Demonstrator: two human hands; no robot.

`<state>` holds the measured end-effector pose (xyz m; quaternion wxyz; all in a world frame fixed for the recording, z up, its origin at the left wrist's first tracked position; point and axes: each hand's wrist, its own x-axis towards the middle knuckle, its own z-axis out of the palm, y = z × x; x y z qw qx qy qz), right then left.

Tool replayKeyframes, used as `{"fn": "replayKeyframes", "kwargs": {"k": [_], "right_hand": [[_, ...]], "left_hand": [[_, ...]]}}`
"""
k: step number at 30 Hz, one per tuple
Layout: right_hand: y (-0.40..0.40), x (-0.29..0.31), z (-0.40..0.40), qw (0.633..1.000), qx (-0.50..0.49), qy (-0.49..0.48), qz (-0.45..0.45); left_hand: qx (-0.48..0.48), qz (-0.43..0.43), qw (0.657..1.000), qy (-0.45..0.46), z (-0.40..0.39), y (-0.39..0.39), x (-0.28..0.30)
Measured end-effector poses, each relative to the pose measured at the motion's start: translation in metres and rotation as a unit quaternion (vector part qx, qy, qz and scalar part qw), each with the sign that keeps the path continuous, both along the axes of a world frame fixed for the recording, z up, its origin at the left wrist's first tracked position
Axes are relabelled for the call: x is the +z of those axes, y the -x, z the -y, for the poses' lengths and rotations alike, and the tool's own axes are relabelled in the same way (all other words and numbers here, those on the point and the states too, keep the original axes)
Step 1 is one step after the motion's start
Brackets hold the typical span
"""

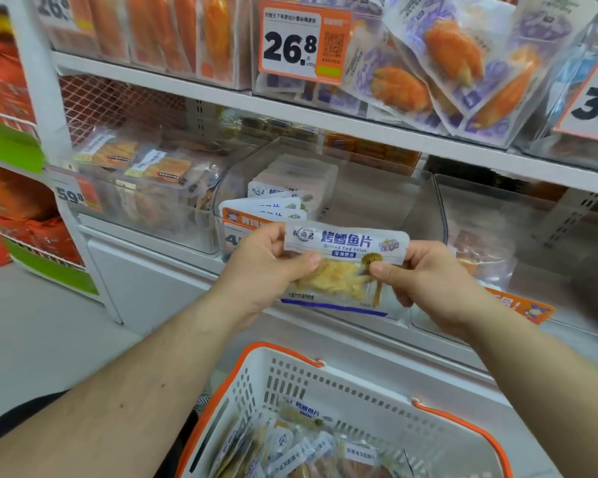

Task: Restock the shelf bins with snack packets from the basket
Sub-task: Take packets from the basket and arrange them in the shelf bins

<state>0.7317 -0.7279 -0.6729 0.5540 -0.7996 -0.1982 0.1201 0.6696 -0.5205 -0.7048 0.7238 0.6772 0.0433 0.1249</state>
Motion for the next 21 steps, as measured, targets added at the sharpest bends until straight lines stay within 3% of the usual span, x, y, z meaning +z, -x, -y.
{"fn": "replayKeyframes", "kwargs": {"k": [6, 9, 14, 21], "right_hand": [[-0.026, 0.039, -0.008, 0.985, -0.067, -0.115, 0.113], [-0.044, 0.036, -0.01, 0.988, -0.087, -0.023, 0.124], [-0.062, 0.025, -0.019, 0.991, -0.09, 0.077, 0.059], [-0.071, 0.011, -0.046, 0.975, -0.046, 0.215, 0.015]], "left_hand": [[0.158, -0.025, 0.986, 0.04, -0.011, -0.006, 0.011], [0.192, -0.043, 0.977, 0.076, -0.019, -0.008, 0.013], [0.2, -0.043, 0.969, 0.135, -0.023, -0.01, 0.011], [0.2, -0.045, 0.967, 0.149, -0.023, -0.011, 0.012]]}}
